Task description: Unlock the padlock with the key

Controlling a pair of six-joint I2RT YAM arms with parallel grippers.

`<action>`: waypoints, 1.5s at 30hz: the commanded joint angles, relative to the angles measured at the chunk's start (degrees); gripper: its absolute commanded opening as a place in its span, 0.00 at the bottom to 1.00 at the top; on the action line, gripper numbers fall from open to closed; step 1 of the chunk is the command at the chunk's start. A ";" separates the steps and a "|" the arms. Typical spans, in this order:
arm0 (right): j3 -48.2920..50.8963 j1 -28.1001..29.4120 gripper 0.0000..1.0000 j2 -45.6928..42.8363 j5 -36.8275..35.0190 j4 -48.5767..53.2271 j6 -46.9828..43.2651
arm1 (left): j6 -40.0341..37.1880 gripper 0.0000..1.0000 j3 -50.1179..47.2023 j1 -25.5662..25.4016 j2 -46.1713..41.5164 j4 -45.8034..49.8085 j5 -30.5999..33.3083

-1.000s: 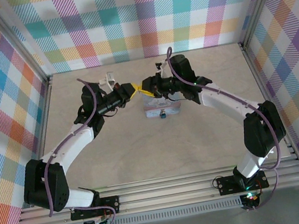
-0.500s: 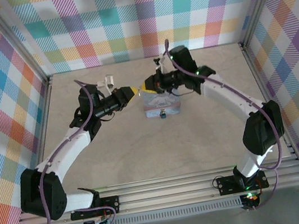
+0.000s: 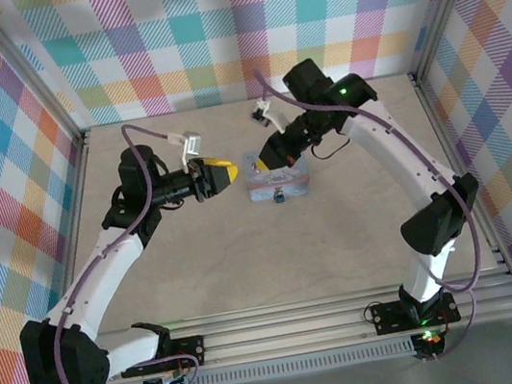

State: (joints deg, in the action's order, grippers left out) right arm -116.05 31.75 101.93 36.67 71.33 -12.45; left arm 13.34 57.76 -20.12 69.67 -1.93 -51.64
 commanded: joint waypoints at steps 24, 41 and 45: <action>0.71 1.85 0.00 -0.86 4.78 5.75 -14.78 | -12.55 0.28 4.94 -5.10 5.06 7.33 -7.10; 1.57 1.83 0.00 -1.73 6.51 6.01 -17.60 | -9.56 0.08 7.26 -5.06 8.89 6.59 -12.68; 1.68 1.83 0.00 -1.60 6.88 6.10 -17.87 | -9.61 0.00 7.87 -5.17 9.31 7.00 -13.14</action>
State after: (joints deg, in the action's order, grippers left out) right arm -114.72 32.77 102.06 39.68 76.86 -28.27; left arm 3.62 63.66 -24.95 78.39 5.76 -63.81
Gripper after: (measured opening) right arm 0.061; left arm 0.048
